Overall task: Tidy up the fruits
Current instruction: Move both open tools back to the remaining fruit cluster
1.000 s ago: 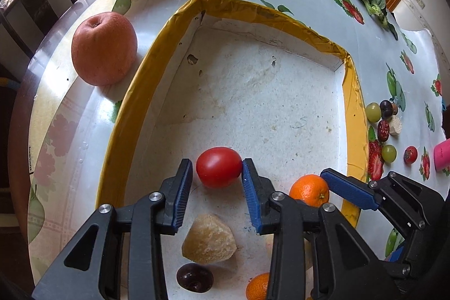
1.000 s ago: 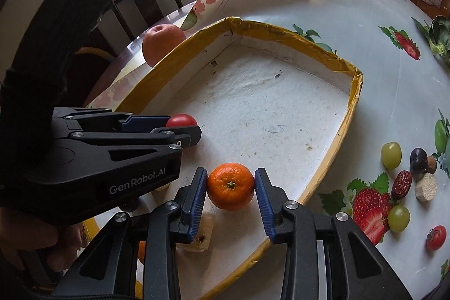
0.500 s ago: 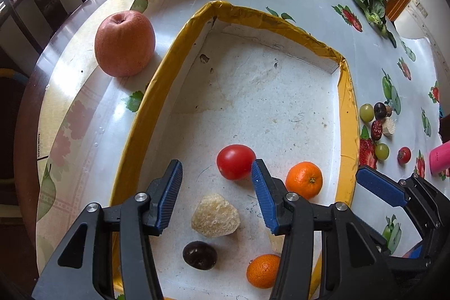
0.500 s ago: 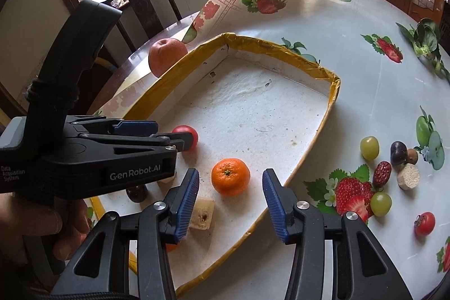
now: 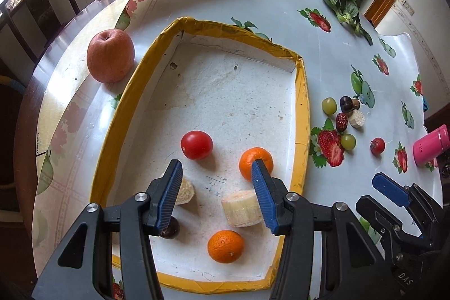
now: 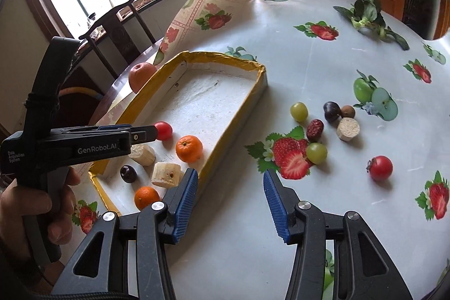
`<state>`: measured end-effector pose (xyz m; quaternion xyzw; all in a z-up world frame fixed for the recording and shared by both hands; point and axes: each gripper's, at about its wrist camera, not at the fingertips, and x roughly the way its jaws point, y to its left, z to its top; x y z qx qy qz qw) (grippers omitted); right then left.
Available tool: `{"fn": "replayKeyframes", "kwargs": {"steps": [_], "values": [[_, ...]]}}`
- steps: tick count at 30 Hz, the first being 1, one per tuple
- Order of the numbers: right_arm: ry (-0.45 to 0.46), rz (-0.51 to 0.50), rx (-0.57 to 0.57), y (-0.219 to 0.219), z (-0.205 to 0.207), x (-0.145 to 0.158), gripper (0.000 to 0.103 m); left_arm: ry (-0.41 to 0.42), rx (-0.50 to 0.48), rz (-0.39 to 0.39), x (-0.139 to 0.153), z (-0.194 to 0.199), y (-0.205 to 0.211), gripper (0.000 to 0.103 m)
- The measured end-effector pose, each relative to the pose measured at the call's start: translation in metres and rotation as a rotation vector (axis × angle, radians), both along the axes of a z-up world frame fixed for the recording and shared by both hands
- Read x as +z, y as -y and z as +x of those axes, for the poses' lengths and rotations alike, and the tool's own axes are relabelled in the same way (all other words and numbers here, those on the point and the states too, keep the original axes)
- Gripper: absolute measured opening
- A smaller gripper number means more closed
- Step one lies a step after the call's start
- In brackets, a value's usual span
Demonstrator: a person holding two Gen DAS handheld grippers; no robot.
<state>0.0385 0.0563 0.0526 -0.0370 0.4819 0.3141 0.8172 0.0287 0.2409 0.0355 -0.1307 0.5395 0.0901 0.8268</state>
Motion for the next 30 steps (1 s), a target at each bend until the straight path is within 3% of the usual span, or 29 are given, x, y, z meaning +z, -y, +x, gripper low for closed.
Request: {"fn": "replayKeyframes", "kwargs": {"steps": [20,30], "values": [[-0.026,0.002,-0.211,0.111,0.002,-0.003,0.050,0.013,-0.105,-0.041,0.009,0.008,0.076,0.050],[-0.037,-0.003,-0.259,0.140,0.010,-0.010,0.050,0.006,-0.160,-0.089,0.004,0.018,0.114,0.050]]}}
